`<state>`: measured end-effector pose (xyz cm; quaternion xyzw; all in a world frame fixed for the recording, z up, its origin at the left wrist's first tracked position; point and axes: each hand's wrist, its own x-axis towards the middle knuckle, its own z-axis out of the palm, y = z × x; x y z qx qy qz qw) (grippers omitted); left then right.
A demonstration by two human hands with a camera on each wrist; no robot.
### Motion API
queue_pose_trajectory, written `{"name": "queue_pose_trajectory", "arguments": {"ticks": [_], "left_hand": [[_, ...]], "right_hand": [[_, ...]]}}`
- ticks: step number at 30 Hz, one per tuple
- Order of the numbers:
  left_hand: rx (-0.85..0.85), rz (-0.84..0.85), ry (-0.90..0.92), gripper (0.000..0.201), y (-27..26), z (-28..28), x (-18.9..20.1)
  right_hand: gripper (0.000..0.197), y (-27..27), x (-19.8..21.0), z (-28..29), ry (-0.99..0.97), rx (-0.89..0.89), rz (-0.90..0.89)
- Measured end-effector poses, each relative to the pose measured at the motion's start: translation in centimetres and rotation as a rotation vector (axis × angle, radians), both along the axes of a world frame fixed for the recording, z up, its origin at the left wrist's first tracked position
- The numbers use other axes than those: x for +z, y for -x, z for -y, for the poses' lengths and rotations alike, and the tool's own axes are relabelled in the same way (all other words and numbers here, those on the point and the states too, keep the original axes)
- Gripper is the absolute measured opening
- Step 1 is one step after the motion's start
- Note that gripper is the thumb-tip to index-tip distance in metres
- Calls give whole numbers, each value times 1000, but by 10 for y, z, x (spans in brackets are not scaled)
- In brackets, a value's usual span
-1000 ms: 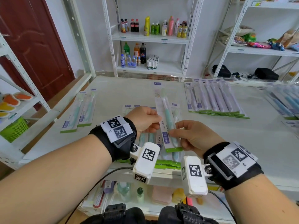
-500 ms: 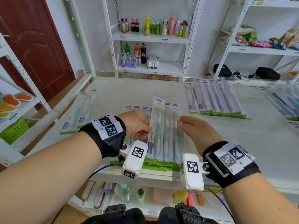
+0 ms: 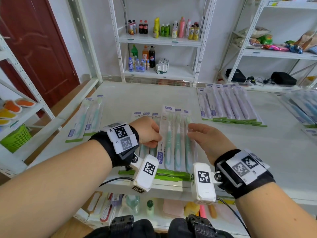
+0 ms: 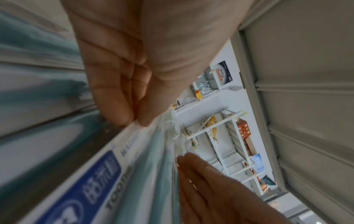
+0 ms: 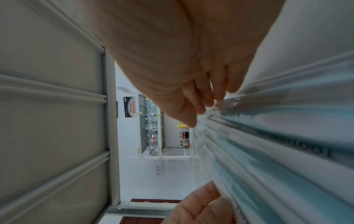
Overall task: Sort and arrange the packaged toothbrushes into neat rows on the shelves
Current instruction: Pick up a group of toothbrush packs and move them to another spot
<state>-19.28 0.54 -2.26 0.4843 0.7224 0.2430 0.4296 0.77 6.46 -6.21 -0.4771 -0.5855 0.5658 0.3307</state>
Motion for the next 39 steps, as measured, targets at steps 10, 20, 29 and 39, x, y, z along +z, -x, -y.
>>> {"name": "queue_pose_trajectory", "arguments": {"ticks": [10, 20, 29, 39], "left_hand": [[4, 22, -8, 49, -3, 1, -1], [-15, 56, -18, 44, -1, 3, -1], [98, 90, -191, 37, 11, 8, 0], [455, -360, -224, 40, 106, 35, 8]], "right_hand": [[28, 0, 0, 2, -12, 26, 21], [24, 0, 2, 4, -7, 31, 5], [29, -4, 13, 3, -42, 16, -5], [22, 37, 51, -12, -142, 64, -11]]}}
